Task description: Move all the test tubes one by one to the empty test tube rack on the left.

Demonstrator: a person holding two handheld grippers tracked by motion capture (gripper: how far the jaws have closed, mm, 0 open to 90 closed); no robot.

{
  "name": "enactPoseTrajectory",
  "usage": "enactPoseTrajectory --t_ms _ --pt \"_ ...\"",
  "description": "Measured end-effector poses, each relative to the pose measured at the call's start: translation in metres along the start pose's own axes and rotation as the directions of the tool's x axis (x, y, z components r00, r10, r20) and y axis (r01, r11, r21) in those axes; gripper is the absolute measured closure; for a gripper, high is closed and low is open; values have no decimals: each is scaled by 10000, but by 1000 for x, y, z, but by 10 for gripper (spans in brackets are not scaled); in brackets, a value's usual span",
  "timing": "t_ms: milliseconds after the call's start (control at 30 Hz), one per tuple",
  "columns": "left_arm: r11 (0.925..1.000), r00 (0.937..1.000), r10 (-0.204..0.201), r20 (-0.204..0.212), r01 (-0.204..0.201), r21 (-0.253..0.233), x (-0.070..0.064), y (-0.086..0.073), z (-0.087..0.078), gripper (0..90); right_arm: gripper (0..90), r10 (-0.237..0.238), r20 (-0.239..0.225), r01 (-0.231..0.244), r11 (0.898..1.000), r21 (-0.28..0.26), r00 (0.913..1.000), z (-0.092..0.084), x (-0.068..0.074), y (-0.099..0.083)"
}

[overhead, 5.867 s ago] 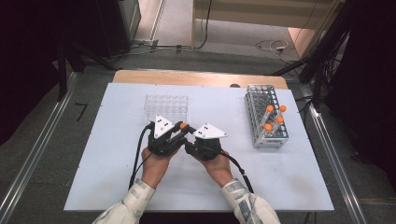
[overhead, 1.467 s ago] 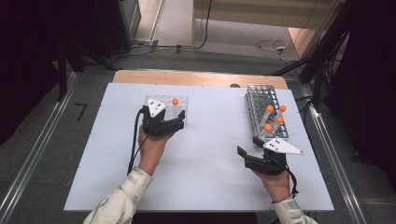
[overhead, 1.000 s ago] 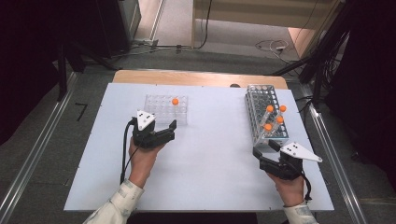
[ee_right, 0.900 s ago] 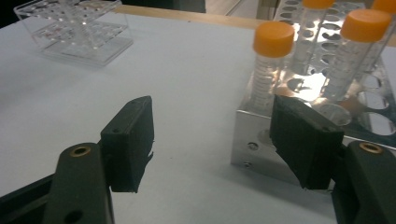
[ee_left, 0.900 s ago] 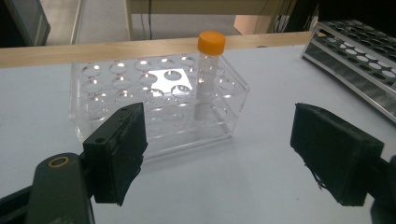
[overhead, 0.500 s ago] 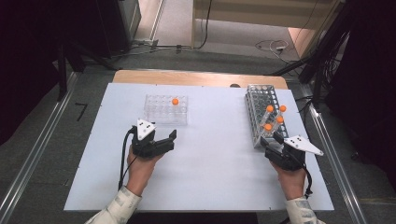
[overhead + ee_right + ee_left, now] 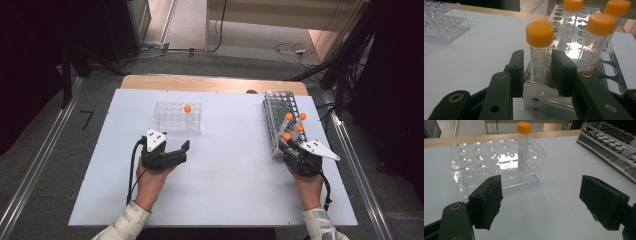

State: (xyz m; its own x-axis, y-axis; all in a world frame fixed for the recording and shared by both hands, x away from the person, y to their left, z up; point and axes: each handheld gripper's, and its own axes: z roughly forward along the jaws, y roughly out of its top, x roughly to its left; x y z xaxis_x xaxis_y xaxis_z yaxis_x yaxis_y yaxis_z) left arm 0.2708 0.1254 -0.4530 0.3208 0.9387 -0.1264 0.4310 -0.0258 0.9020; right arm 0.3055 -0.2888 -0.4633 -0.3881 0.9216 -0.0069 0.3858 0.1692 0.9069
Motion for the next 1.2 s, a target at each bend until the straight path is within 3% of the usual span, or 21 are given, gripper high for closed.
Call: enactPoseTrajectory --t_ms 533,833,1200 --pt "10000 10000 -10 63 9 61 -2 -1 1 181 712 -95 40 95 10000 7 9999 7 -2 1" --pt "10000 10000 0 83 0 26 -2 -1 0 181 714 98 40 -95 9979 -640 9999 -7 -4 19" --pt "10000 9999 6 107 -5 -69 -3 0 -2 181 716 -139 91 150 9909 -1336 9999 -30 1 44"
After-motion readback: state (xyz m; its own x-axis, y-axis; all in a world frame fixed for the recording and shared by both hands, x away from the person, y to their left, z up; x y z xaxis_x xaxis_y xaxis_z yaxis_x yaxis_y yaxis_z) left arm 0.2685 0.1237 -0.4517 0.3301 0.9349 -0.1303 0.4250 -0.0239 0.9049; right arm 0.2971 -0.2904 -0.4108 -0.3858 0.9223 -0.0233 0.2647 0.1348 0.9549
